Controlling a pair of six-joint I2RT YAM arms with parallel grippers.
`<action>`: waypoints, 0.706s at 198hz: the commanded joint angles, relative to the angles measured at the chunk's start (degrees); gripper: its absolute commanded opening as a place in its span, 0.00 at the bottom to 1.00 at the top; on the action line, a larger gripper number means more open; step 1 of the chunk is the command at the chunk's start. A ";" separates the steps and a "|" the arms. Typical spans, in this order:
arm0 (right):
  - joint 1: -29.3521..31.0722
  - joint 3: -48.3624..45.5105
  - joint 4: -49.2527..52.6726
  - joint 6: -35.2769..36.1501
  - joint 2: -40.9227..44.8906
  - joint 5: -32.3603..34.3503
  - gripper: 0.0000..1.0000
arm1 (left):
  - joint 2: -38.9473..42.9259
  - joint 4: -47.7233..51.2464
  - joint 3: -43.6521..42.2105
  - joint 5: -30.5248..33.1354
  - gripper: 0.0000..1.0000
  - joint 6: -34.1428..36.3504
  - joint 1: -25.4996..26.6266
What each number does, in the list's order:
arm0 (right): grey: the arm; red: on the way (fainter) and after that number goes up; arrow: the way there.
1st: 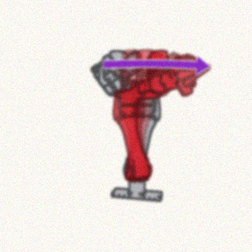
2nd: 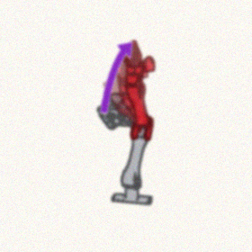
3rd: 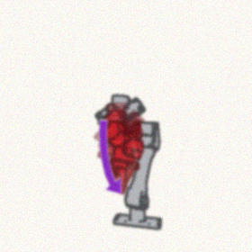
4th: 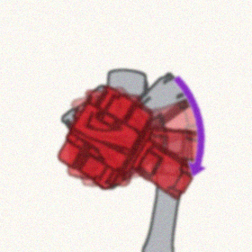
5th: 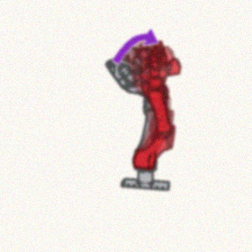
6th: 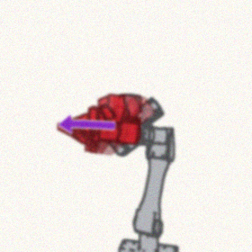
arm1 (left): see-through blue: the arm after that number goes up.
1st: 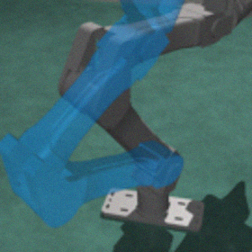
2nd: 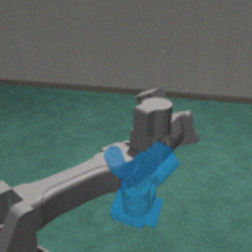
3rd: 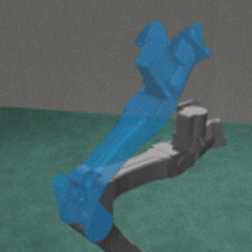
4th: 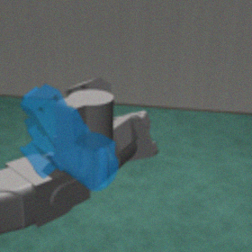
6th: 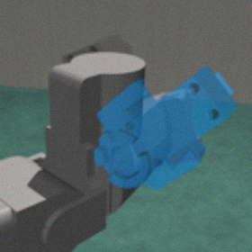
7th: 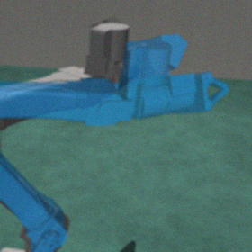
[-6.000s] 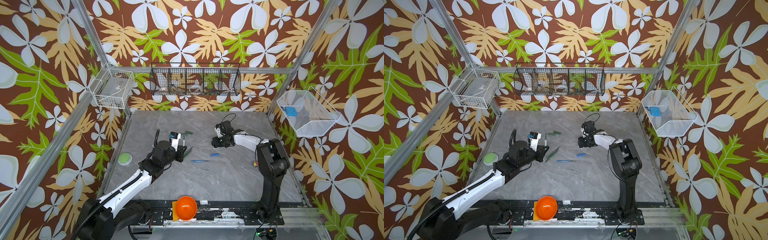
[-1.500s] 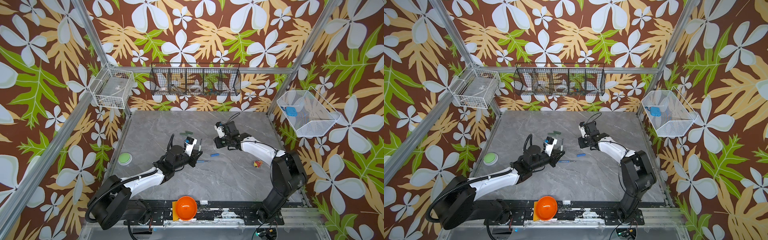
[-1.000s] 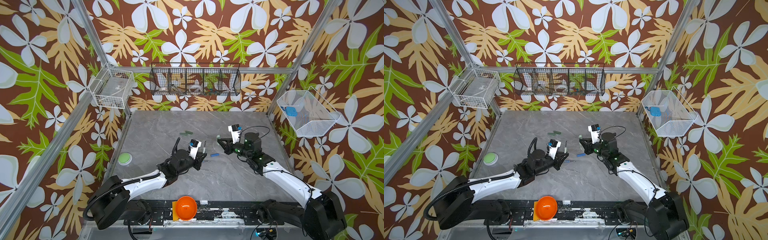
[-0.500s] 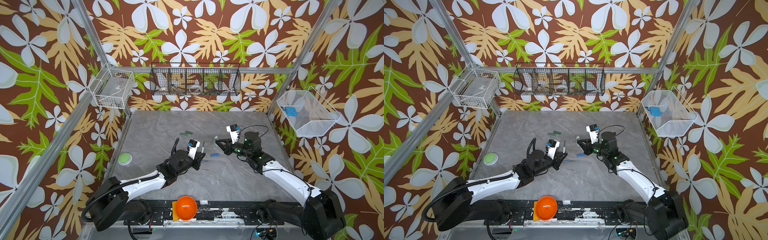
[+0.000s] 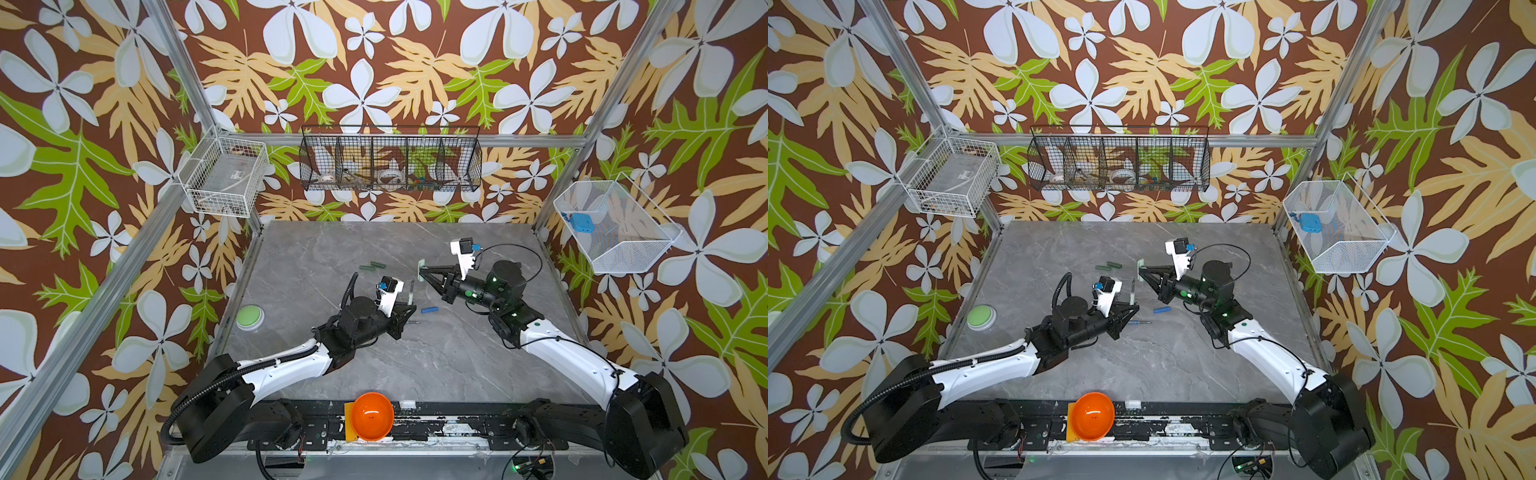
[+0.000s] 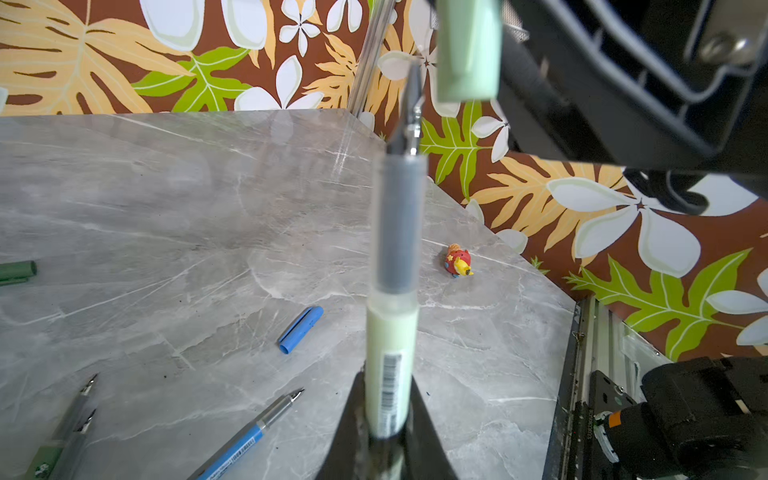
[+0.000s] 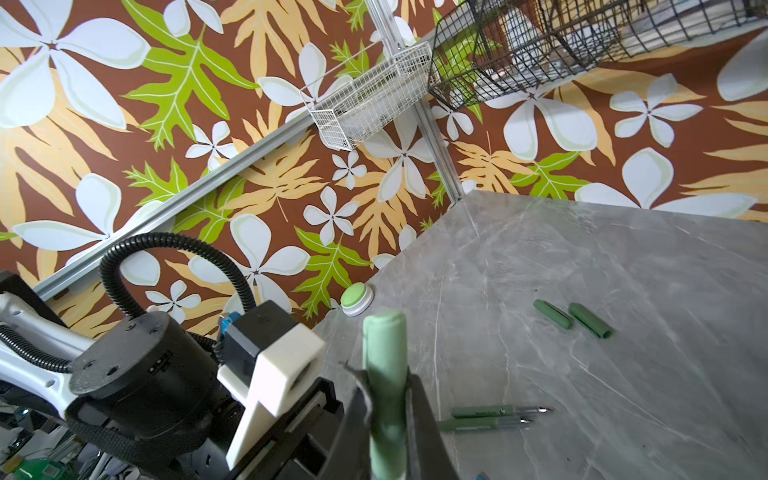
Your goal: Insert the pens into the pen caps
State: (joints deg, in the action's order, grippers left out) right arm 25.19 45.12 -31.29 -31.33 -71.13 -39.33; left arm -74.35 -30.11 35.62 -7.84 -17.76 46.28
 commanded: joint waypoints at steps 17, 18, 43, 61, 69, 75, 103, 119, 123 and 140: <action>0.21 0.94 -5.96 -1.76 -1.12 0.12 0.12 | 0.60 -0.76 -0.19 -0.95 0.00 -0.30 0.04; 0.21 0.93 -6.05 -1.78 -1.16 0.12 0.12 | 0.60 -0.75 -0.19 -1.00 0.00 -0.23 0.04; 0.67 0.93 -6.93 -2.15 -1.67 0.22 0.12 | 0.62 -0.74 -0.10 -1.34 0.00 -0.38 0.04; 1.08 0.93 -7.55 -2.40 -1.95 0.31 0.12 | 0.63 -0.84 0.06 -1.88 0.00 -0.61 0.04; 1.19 1.01 -7.71 -2.34 -2.16 0.34 0.12 | 0.53 -0.91 0.07 -2.18 0.00 -0.70 0.04; 1.26 1.10 -7.67 -2.29 -2.30 0.40 0.12 | 0.60 -0.92 0.07 -2.26 0.00 -0.73 0.04; 1.43 1.20 -8.88 -2.73 -3.21 0.54 0.12 | 0.78 -1.23 -0.02 -2.58 0.00 -0.97 0.08; 1.57 1.28 -9.49 -3.11 -3.85 0.40 0.12 | 0.77 -2.22 -0.31 -2.95 0.00 -1.70 0.12; 1.54 1.33 -9.66 -3.18 -3.91 0.31 0.12 | 0.74 -2.71 -0.49 -3.09 0.00 -1.93 0.12; 1.55 1.19 -10.46 -3.67 -4.30 -0.25 0.12 | 0.77 -4.11 -1.12 -3.31 0.00 -2.63 0.12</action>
State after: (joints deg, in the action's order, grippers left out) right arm 26.65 45.98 -38.28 -34.09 -75.02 -38.96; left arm -73.93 -30.68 35.11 -10.00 -19.25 46.30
